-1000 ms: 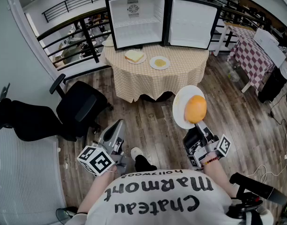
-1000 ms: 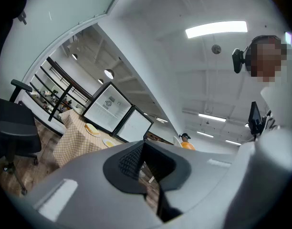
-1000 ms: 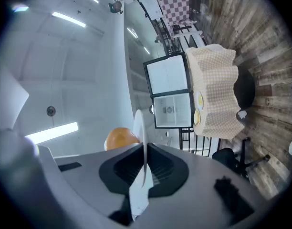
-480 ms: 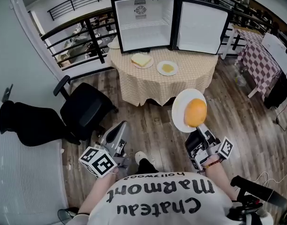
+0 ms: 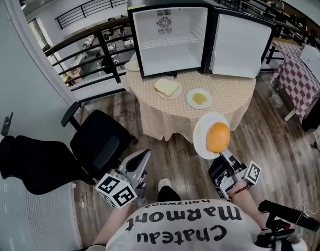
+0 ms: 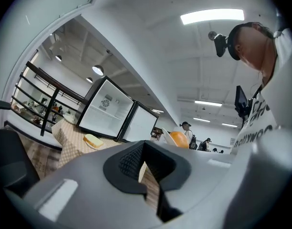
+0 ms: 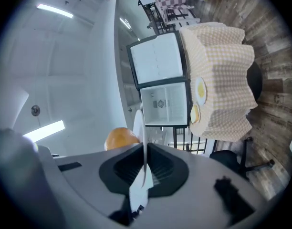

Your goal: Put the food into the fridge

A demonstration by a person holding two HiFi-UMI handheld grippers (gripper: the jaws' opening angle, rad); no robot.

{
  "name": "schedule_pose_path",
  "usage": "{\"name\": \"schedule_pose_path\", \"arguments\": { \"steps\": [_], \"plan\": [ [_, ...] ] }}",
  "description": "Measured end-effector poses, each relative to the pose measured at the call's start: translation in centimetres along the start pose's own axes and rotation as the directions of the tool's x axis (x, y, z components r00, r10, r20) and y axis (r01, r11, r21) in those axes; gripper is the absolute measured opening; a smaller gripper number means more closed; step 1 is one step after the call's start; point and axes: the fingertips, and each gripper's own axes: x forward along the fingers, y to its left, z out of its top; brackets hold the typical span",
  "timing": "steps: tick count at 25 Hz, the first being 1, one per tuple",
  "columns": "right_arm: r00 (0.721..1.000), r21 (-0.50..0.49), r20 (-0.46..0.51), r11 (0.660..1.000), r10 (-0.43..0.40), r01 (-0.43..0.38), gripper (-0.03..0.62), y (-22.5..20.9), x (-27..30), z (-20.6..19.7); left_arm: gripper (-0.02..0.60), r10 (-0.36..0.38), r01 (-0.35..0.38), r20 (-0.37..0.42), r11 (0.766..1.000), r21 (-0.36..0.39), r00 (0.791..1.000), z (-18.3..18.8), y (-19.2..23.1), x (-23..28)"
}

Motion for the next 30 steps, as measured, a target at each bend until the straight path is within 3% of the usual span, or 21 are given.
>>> {"name": "schedule_pose_path", "arguments": {
  "steps": [5, 13, 19, 26, 30],
  "plan": [
    [0.998, -0.033, -0.039, 0.999, 0.04, -0.041, 0.029, -0.9, 10.0, 1.9, 0.008, -0.047, 0.048, -0.017, 0.997, 0.059, 0.999, 4.2, 5.8, 4.7],
    [0.997, -0.055, -0.042, 0.996, 0.072, -0.074, 0.029, -4.0, 21.5, 5.0, 0.008, -0.081, 0.081, -0.015, 0.997, 0.0, 0.997, 9.5, 15.1, 9.1],
    [0.999, -0.056, -0.027, 0.998, 0.024, -0.026, 0.029, -7.4, 25.7, 6.9, 0.008, -0.083, 0.084, -0.024, 0.996, 0.039, 0.996, 10.5, 19.2, 13.1],
    [0.998, -0.04, -0.01, 0.998, -0.056, 0.056, 0.029, -10.8, 28.0, 11.7, 0.008, -0.085, 0.085, -0.017, 0.996, -0.012, 0.996, 10.2, 21.2, 18.3],
    [0.997, -0.008, -0.034, 0.998, -0.062, 0.062, 0.029, -11.9, 30.3, 15.0, 0.008, -0.043, 0.044, 0.012, 0.998, -0.051, 0.999, 11.1, 22.1, 21.2]
  ]
}}
